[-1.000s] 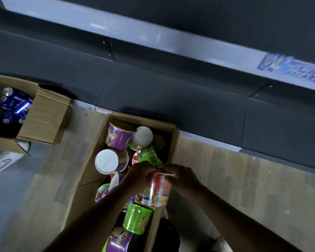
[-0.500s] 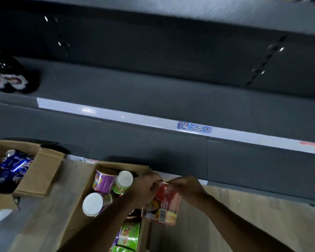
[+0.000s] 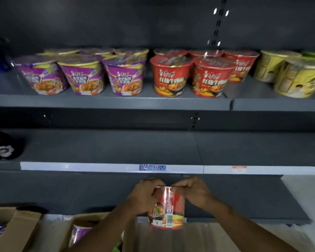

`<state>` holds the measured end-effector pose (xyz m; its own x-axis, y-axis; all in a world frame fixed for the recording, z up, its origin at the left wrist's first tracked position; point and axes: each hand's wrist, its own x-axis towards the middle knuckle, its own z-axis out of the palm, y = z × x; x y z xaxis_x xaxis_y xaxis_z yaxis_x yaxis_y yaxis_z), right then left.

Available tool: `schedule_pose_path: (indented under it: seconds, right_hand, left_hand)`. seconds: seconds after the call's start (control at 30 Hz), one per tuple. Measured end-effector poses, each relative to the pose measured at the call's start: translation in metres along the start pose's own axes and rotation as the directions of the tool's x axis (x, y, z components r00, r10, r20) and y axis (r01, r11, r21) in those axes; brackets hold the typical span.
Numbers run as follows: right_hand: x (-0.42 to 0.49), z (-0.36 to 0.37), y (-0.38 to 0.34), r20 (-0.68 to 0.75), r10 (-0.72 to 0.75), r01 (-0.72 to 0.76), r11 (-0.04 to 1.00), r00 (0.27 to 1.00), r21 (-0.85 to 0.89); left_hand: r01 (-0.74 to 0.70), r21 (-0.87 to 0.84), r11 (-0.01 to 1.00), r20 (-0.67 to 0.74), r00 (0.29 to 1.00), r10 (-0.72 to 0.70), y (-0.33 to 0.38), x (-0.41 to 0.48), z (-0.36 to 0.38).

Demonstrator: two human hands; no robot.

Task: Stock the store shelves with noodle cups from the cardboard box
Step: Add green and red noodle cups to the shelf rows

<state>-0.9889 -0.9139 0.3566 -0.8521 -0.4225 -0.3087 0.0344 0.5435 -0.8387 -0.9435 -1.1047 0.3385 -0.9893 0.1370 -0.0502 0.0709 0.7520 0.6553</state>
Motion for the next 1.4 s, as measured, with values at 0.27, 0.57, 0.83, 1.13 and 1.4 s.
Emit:
schedule_pose_path:
  seconds: [0.27, 0.57, 0.83, 1.13, 1.4]
  right_hand:
    - [-0.044, -0.107, -0.041, -0.144, -0.137, 0.128, 0.989, 0.98, -0.07]
    - [-0.092, -0.2, -0.061, -0.285, -0.253, 0.211, 0.963, 0.925, -0.169]
    - [-0.112, -0.264, -0.085, -0.365, -0.31, 0.271, 0.95, 0.878, -0.155]
    - [-0.087, -0.319, -0.111, -0.408, -0.362, 0.425, 0.902, 0.838, 0.072]
    - [-0.058, -0.356, -0.12, -0.391, -0.396, 0.506, 0.83, 0.831, 0.235]
  left_hand:
    - [-0.115, -0.02, 0.993, -0.11, 0.988, 0.112, 0.115, 0.032, -0.02]
    - [-0.2, -0.145, 0.969, -0.228, 0.96, 0.164, 0.217, 0.06, -0.026]
    - [-0.352, -0.062, 0.934, -0.306, 0.897, 0.318, 0.278, 0.079, -0.047]
    - [-0.468, -0.141, 0.872, -0.27, 0.866, 0.421, 0.285, 0.12, -0.094]
    - [-0.538, -0.171, 0.825, -0.254, 0.833, 0.491, 0.29, 0.166, -0.114]
